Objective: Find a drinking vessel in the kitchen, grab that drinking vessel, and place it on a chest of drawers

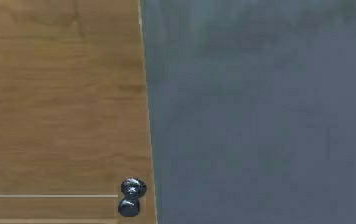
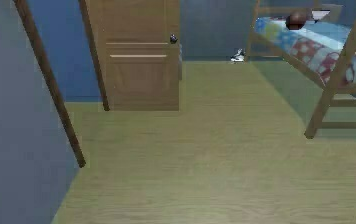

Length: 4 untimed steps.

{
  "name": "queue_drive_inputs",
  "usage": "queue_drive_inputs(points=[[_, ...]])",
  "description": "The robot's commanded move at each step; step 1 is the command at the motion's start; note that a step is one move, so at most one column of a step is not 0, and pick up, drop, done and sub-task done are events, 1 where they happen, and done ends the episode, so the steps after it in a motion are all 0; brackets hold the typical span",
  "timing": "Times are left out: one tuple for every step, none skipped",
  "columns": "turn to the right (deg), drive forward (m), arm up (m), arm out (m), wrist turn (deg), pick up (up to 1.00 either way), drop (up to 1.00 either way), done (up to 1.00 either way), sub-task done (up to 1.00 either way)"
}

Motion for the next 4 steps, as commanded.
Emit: queue_drive_inputs(points=[[-45.0, 0.0, 0.0, 0.0, 0.0, 0.0, 0.0, 0.0, 0.0], [-36.0, 0.0, 0.0, 0.0, 0.0, 0.0, 0.0, 0.0, 0.0], [-3.0, 0.0, 0.0, 0.0, 0.0, 0.0, 0.0, 0.0, 0.0], [0.0, 1.0, 0.0, 0.0, 0.0, 0.0, 0.0, 0.0, 0.0]])
